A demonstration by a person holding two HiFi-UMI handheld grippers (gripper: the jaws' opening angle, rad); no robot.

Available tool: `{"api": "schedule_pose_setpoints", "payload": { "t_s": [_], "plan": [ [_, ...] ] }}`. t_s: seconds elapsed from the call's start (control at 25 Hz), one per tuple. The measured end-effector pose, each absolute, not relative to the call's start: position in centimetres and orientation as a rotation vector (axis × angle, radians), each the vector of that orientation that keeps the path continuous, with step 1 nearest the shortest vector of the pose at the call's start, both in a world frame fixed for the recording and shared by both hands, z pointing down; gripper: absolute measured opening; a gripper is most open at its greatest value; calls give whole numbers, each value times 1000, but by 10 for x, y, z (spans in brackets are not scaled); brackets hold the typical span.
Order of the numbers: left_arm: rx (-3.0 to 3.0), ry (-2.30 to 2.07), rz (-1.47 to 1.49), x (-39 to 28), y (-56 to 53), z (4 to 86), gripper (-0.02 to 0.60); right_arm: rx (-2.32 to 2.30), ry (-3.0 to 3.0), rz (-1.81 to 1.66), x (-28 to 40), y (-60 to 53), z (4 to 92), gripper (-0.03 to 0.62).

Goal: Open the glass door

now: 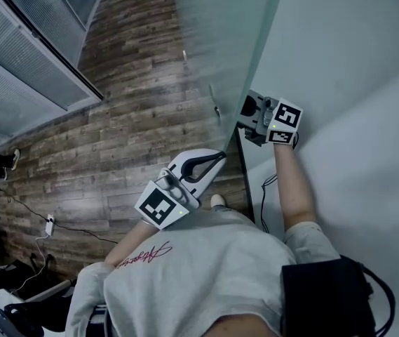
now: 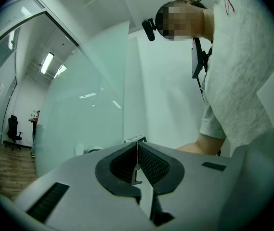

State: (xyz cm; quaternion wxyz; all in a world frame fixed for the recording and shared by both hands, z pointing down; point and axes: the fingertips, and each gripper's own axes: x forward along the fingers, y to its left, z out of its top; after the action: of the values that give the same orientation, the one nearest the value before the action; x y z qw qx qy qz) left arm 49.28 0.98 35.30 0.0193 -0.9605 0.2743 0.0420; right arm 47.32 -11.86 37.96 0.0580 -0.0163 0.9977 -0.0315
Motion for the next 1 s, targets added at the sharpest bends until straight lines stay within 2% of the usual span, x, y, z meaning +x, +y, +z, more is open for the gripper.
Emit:
{"api": "schedule_pose_setpoints", "payload": {
  "t_s": [1.0],
  "plan": [
    [-3035,736,165,521,-2,352,17,-223,2948,-142,507,-122,372,115]
  ]
}}
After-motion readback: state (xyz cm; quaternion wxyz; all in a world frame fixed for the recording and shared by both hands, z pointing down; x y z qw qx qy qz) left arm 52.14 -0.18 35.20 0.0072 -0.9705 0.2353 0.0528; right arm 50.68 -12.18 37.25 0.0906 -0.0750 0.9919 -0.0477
